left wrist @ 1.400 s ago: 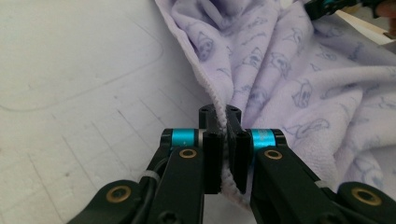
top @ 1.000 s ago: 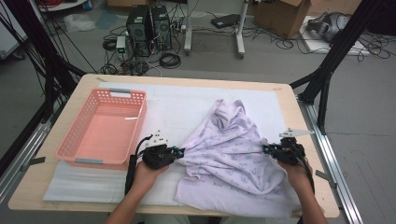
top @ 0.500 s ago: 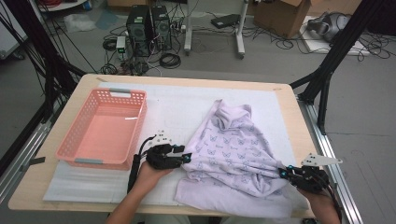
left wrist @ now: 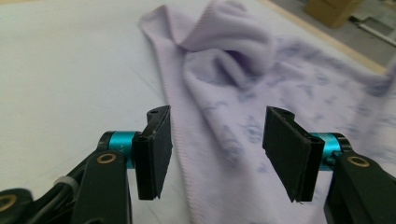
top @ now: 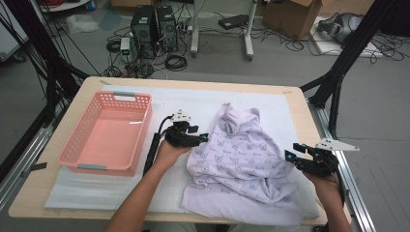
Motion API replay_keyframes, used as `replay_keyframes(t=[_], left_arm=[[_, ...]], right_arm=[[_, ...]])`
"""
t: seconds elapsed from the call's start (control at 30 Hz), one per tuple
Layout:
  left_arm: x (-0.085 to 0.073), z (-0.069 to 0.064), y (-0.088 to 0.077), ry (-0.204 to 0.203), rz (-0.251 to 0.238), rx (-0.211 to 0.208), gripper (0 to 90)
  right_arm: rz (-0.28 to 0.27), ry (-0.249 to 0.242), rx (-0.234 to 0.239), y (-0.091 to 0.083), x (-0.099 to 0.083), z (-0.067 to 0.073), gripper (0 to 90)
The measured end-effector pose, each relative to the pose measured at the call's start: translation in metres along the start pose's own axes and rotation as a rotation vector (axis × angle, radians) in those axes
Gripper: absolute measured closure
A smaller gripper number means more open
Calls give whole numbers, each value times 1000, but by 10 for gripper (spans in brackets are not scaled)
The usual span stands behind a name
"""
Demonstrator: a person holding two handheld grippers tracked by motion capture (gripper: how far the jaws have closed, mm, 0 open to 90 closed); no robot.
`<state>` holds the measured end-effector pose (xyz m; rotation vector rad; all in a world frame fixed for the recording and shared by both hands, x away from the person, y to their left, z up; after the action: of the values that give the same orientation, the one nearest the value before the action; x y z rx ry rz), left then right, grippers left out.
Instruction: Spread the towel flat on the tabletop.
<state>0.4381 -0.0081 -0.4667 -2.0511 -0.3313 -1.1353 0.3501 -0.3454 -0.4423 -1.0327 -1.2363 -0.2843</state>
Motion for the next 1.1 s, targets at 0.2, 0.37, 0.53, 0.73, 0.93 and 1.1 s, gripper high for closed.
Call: replay_keyframes(t=[0.2,0.37,0.53,0.73,0.93,1.1], left_arm=[[-13,6,31,-6,61,46,469],[-20,-11,38,185,122,89,613],[-21,-14,36,145,136,71,851],[-28,-9,2,142,156,108,857],[-39,-7,-37,151,118,103,856],[-52,-7,-54,104,89,58,855]], right_arm=[[20,-19,6,16,0,1,472],[11,-10,4,11,-2,-4,471],[25,-4,-14,12,-2,-10,482],[71,7,-36,18,-1,-16,516],[99,51,-40,37,9,-25,570],[149,33,-14,59,11,-21,630]])
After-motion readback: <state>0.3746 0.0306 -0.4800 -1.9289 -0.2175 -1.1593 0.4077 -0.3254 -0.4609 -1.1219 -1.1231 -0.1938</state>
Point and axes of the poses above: each handheld gripper's, and its own axes: y roughly forward along the jaws, x roughly out of its top, z roughly to its left, the point moved 8 cm from there along y, roughly forward along the jaws, and after that the axes turned 8 degrees about -y, right-handed, at the moved point
